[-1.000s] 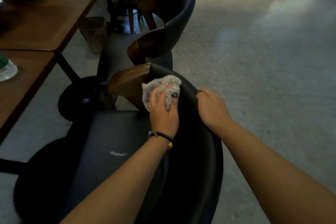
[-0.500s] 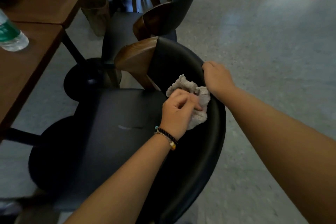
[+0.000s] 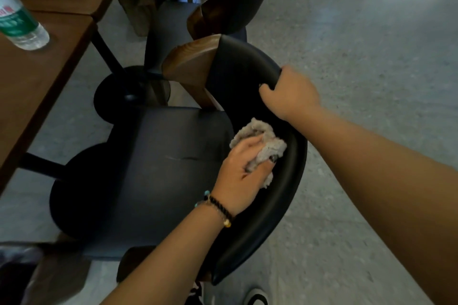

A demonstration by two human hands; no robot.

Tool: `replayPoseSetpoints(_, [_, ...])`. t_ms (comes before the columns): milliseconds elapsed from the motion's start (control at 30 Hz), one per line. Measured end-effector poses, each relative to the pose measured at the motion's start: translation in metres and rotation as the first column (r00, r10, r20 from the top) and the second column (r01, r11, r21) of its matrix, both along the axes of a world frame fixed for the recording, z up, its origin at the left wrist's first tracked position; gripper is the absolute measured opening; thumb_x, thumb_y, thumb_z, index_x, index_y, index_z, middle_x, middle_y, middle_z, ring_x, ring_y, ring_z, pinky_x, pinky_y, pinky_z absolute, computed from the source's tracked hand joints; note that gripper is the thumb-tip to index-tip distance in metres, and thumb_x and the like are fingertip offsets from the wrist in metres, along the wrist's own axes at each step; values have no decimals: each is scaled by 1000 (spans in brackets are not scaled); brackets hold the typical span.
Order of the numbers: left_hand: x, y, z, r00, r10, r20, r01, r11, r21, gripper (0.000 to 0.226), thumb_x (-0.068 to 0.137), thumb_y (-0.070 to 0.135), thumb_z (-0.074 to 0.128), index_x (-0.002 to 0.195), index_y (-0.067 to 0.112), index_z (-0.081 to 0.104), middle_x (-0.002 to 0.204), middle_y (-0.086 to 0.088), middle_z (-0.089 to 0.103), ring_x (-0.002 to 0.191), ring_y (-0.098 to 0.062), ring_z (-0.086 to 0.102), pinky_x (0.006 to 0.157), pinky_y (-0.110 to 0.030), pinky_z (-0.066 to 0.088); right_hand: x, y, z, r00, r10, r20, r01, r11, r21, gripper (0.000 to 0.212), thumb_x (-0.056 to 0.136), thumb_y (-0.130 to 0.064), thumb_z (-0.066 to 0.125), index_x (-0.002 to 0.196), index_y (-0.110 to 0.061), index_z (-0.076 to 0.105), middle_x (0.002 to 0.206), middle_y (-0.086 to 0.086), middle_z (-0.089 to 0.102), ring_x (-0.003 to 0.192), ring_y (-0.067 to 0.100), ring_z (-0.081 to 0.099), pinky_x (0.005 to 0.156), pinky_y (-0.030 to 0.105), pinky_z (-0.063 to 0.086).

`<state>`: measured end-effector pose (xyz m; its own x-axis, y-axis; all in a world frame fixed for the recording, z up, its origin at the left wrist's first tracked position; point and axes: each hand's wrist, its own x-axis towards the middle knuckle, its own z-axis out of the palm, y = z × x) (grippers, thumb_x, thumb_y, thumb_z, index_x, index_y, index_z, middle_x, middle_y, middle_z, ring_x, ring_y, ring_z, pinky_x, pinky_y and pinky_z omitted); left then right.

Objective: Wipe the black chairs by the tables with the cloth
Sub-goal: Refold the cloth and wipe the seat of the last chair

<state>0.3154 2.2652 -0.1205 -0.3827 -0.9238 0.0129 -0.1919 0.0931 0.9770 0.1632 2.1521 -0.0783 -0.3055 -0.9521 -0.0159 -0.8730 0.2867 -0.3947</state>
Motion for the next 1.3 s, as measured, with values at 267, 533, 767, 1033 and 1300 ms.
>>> replayPoseSetpoints(267, [74,40,15,967,-229,116,228,973,21,27,84,21,67,109,21,73,114,11,64,112,-1,58,98,-20,43,6,3,3,981,78,-176,-84,996,-30,52,94,-43,48,129,-5,42,113,19,60,94,35,61,65,37,42])
replayPoseSetpoints(533, [117,67,8,908,-218,357,200,976,87,35,94,35,56,128,42,52,133,34,50,129,11,40,107,-11,29,4,3,3,979,76,-189,-83,996,-30,54,94,-42,48,131,-3,40,115,21,58,91,36,60,64,37,40])
replayPoseSetpoints(767, [76,19,-9,736,-367,569,124,899,419,28,98,49,41,97,31,62,89,7,70,88,-10,64,80,-27,49,5,5,1,973,70,-219,-76,997,-18,53,96,-41,46,131,-3,40,116,21,58,96,38,61,64,36,36])
replayPoseSetpoints(1033, [48,-10,-65,769,-213,602,-190,824,534,37,98,40,41,89,14,66,96,-7,69,91,-25,64,81,-30,50,5,5,3,979,43,-202,-49,998,-26,51,95,-42,48,129,-4,41,115,19,59,95,36,61,64,36,38])
replayPoseSetpoints(1300, [30,5,-15,922,21,387,-167,922,349,54,94,59,36,65,22,63,53,9,63,45,-3,56,49,-18,41,2,3,-4,989,49,-143,-54,998,-31,50,94,-43,49,127,-6,43,111,18,60,92,35,61,63,36,39])
